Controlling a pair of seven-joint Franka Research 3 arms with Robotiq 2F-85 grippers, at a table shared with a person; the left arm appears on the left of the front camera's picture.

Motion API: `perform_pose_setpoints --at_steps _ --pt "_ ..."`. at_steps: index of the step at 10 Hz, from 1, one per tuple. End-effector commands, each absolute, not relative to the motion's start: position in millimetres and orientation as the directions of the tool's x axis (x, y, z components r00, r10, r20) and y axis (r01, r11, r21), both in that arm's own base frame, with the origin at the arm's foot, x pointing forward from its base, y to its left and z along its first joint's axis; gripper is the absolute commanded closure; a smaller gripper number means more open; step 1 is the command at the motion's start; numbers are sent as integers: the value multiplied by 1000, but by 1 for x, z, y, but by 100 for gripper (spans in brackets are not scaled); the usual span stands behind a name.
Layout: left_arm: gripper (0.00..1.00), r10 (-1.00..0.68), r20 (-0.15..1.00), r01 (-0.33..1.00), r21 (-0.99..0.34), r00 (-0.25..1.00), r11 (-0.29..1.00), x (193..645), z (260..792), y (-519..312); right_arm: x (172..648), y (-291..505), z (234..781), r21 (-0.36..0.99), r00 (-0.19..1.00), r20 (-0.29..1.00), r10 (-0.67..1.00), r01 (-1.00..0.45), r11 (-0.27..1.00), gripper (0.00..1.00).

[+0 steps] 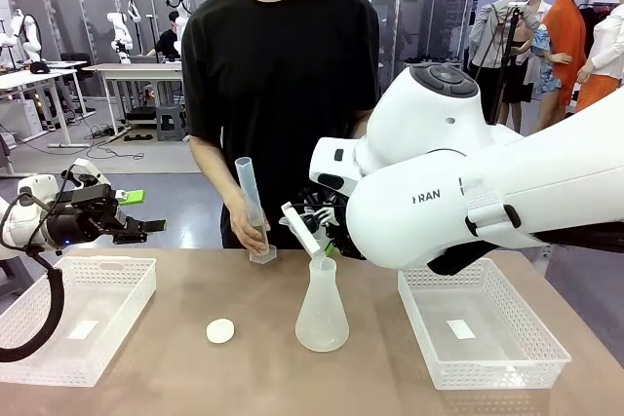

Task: Prepare the solutions needed for the experiment.
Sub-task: Pick up the Plastic Funnel and insert it into the Big flask.

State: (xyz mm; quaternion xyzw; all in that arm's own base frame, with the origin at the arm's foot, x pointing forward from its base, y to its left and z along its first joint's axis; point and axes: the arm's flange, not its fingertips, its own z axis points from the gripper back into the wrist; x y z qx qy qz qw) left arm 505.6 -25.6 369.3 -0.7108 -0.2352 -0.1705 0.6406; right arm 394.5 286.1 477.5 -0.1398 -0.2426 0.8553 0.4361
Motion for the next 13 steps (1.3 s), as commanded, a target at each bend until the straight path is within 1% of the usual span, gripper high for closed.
perform_pose_setpoints --at_steps 1,4,5,6,7,9,10,13 --pt "0 104 550 557 -829 829 -50 504 369 -26 400 281 471 -541 -603 5 798 -673 -505 96" --pt "0 104 550 557 -829 829 -50 504 369 -26 400 281 467 -528 -604 0 797 -677 -513 96" --pt "0 104 550 557 -829 829 -50 504 369 -26 400 281 467 -527 -605 5 796 -679 -512 85" --pt "0 104 550 557 -829 829 -50 504 369 -26 400 281 467 -528 -605 5 796 -678 -512 77" --pt "0 104 550 557 -829 829 -50 504 369 -26 399 280 467 -525 -600 3 800 -682 -509 66" --pt "0 104 550 557 -829 829 -50 504 369 -26 397 277 466 -521 -587 4 810 -692 -499 51" --pt "0 104 550 557 -829 829 -50 504 369 -26 396 276 466 -521 -582 1 813 -695 -496 53" --pt "0 104 550 557 -829 829 -50 504 369 -26 393 275 470 -516 -566 -9 825 -703 -488 53"
